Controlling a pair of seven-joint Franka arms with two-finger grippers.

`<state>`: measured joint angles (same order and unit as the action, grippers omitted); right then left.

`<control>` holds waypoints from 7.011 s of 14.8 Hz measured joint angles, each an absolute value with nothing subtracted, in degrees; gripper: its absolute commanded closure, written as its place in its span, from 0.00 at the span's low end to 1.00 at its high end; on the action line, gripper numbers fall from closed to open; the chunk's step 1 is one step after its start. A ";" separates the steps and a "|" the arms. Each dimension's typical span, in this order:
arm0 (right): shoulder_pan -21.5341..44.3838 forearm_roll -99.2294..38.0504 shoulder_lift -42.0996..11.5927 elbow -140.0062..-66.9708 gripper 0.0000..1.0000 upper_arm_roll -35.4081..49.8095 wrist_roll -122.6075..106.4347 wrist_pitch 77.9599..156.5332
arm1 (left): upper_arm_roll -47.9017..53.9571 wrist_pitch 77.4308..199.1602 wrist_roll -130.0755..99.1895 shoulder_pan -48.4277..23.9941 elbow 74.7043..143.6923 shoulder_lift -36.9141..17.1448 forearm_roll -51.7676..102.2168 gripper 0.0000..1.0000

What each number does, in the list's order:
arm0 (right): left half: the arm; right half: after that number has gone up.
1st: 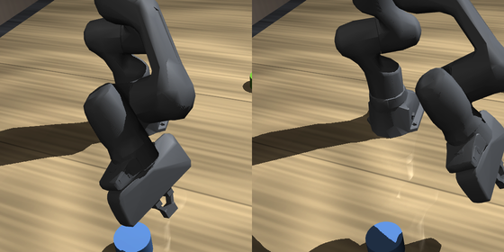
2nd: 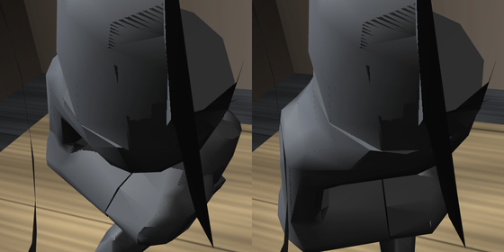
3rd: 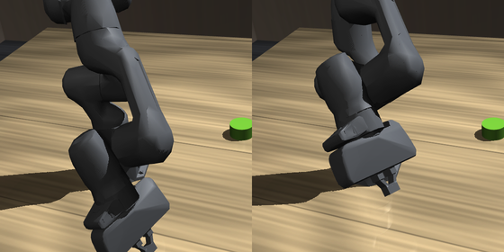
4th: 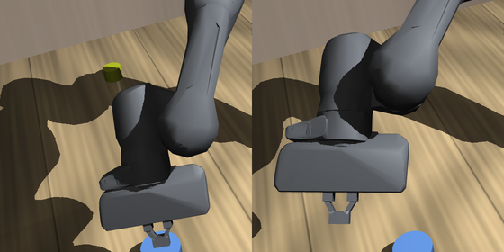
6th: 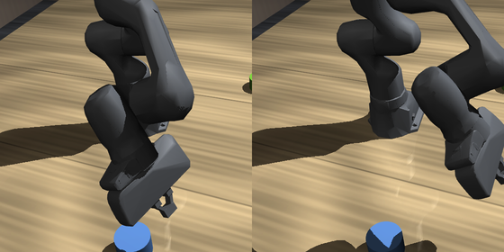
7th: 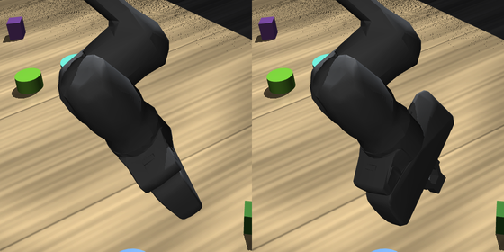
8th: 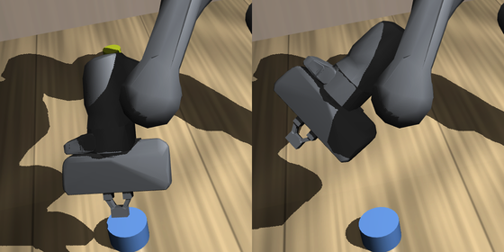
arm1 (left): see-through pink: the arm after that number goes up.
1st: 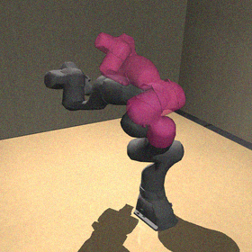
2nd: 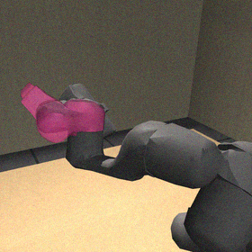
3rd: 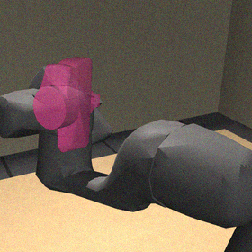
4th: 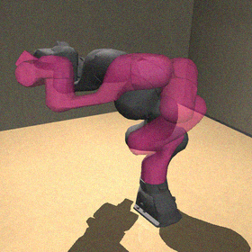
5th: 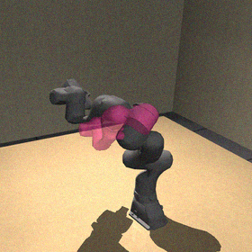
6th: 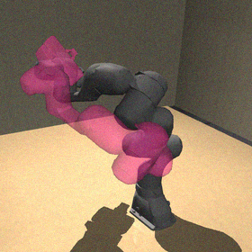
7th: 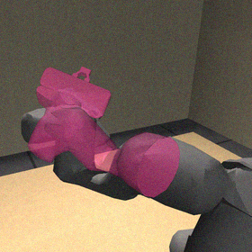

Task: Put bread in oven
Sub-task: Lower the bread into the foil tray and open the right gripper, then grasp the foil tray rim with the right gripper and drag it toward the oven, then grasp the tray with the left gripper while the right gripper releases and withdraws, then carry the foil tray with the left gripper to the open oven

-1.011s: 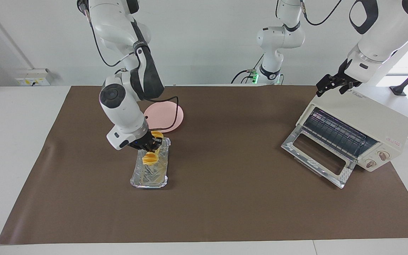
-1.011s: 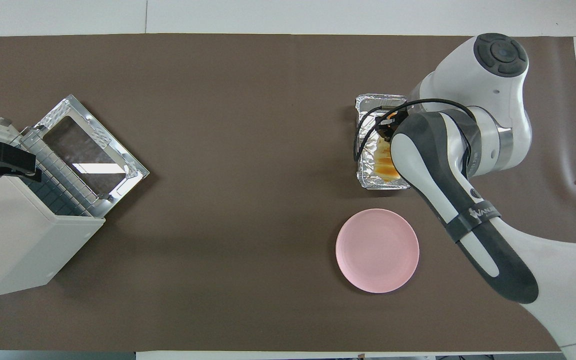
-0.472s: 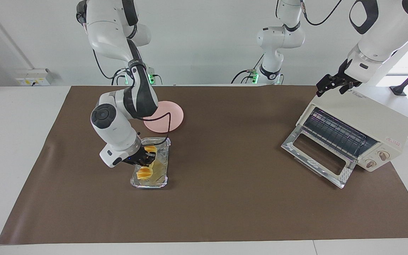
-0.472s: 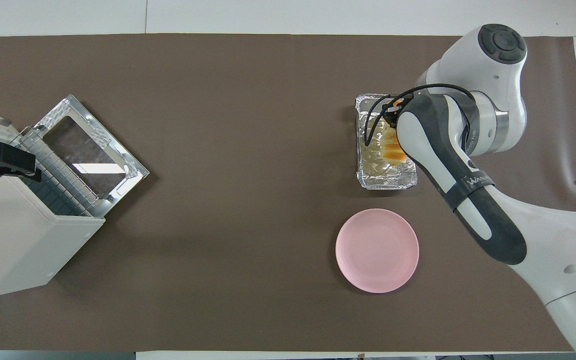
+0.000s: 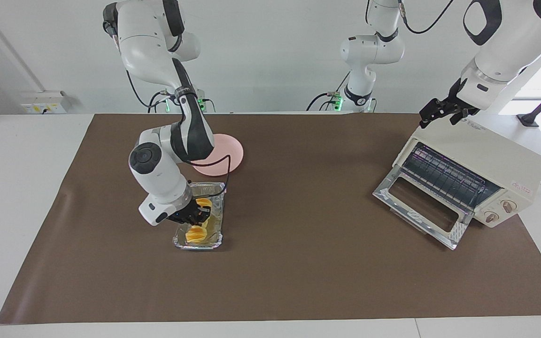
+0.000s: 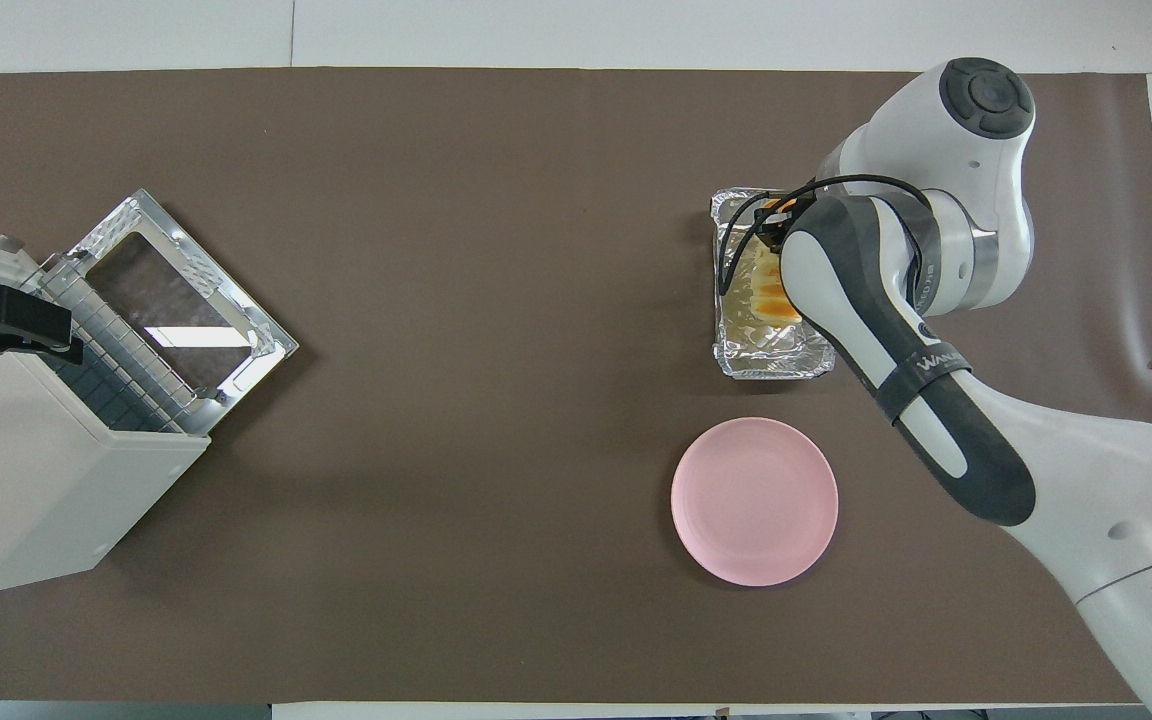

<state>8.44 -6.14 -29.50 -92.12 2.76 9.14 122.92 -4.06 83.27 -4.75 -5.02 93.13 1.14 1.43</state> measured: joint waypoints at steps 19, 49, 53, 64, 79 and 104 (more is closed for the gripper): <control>6.38 -2.29 -25.71 -93.36 0.00 2.32 6.14 115.92 | -4.06 83.27 -4.75 -5.02 93.13 1.14 1.43 0.00; 18.91 -6.47 -22.91 -85.87 1.00 3.55 21.54 109.87 | -4.06 83.27 -4.75 -5.02 93.13 1.14 1.43 0.00; 27.73 -9.60 -24.10 -84.79 1.00 3.69 32.48 111.65 | -4.06 83.27 -4.75 -5.02 93.13 1.14 1.43 0.00; 34.58 -9.75 -28.94 -94.28 1.00 2.99 37.43 127.14 | -4.06 83.27 -4.75 -5.02 93.13 1.14 1.43 0.00; 29.66 -9.81 -22.35 -94.84 0.00 2.34 37.17 121.03 | -2.25 89.01 -12.83 -11.39 93.37 0.87 1.58 0.00; -0.35 -0.92 2.29 -99.83 0.00 1.96 -4.09 90.69 | -2.13 120.39 -41.38 -44.96 99.19 -25.20 3.75 1.00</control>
